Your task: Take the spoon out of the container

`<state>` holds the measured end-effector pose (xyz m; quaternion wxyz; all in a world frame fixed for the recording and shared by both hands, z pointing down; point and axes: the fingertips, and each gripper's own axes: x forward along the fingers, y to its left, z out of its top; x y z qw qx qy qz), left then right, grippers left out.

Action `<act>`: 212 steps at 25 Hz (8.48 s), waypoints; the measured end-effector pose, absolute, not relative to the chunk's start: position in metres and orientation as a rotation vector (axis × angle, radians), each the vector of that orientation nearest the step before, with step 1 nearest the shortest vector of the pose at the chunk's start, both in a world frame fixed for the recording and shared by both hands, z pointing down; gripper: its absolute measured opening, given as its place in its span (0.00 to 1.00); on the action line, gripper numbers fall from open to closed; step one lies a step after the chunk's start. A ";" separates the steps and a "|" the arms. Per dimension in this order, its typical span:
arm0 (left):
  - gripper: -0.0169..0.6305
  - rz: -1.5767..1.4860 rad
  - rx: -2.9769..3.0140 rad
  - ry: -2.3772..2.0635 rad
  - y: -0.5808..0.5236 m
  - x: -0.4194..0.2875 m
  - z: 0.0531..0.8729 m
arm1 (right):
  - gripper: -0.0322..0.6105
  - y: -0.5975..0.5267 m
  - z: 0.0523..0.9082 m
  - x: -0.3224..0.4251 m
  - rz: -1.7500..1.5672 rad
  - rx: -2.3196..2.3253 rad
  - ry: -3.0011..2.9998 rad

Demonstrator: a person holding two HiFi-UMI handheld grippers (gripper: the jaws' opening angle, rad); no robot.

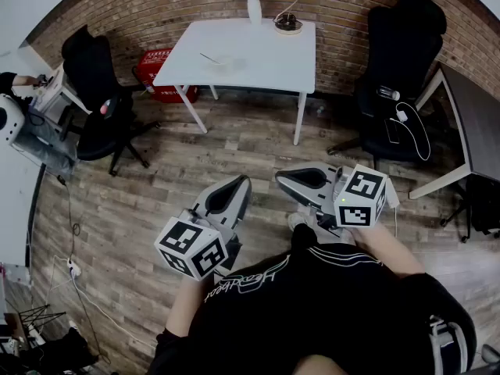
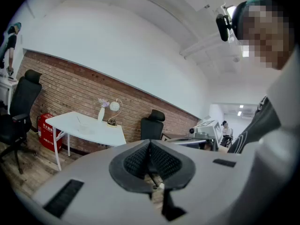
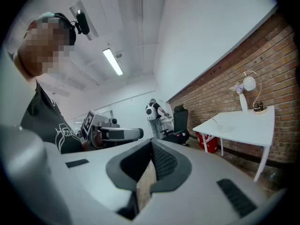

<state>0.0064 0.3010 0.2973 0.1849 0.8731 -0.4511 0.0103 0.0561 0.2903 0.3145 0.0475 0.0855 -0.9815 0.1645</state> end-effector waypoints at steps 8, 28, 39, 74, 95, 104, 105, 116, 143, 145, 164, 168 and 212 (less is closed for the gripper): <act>0.04 0.028 2.452 -1.293 0.305 -0.007 0.300 | 0.05 0.290 0.317 0.057 0.496 0.329 -2.973; 0.04 0.014 2.300 -1.642 0.273 -0.076 0.311 | 0.05 0.213 0.321 0.081 0.368 0.701 -2.925; 0.04 0.056 2.219 -1.661 0.149 -0.103 0.334 | 0.05 0.079 0.350 0.063 0.455 0.747 -2.883; 0.04 -0.011 2.227 -1.561 -0.154 -0.166 0.361 | 0.05 -0.205 0.375 -0.012 0.510 0.641 -2.870; 0.23 0.042 2.045 -1.555 -0.274 -0.250 0.440 | 0.05 -0.300 0.434 -0.063 0.709 0.701 -2.764; 0.26 0.129 1.961 -1.566 -0.299 -0.267 0.484 | 0.05 -0.312 0.454 -0.061 0.756 0.749 -2.708; 0.26 0.125 1.955 -1.559 -0.301 -0.268 0.487 | 0.05 -0.313 0.456 -0.060 0.758 0.753 -2.703; 0.26 0.134 1.931 -1.538 -0.321 -0.271 0.510 | 0.05 -0.321 0.467 -0.055 0.784 0.797 -2.670; 0.04 0.042 1.929 -1.515 -0.327 -0.266 0.511 | 0.05 -0.324 0.495 -0.048 0.866 0.814 -2.637; 0.04 0.039 1.928 -1.516 -0.326 -0.265 0.510 | 0.05 -0.322 0.494 -0.047 0.865 0.813 -2.636; 0.04 0.050 2.010 -1.668 -0.294 -0.253 0.447 | 0.05 -0.288 0.456 -0.027 0.803 0.798 -2.718; 0.04 0.043 2.038 -1.723 -0.278 -0.249 0.420 | 0.05 -0.275 0.440 -0.020 0.771 0.790 -2.745; 0.04 0.016 2.217 -1.525 -0.144 -0.120 0.365 | 0.05 -0.163 0.361 0.025 0.506 0.674 -2.922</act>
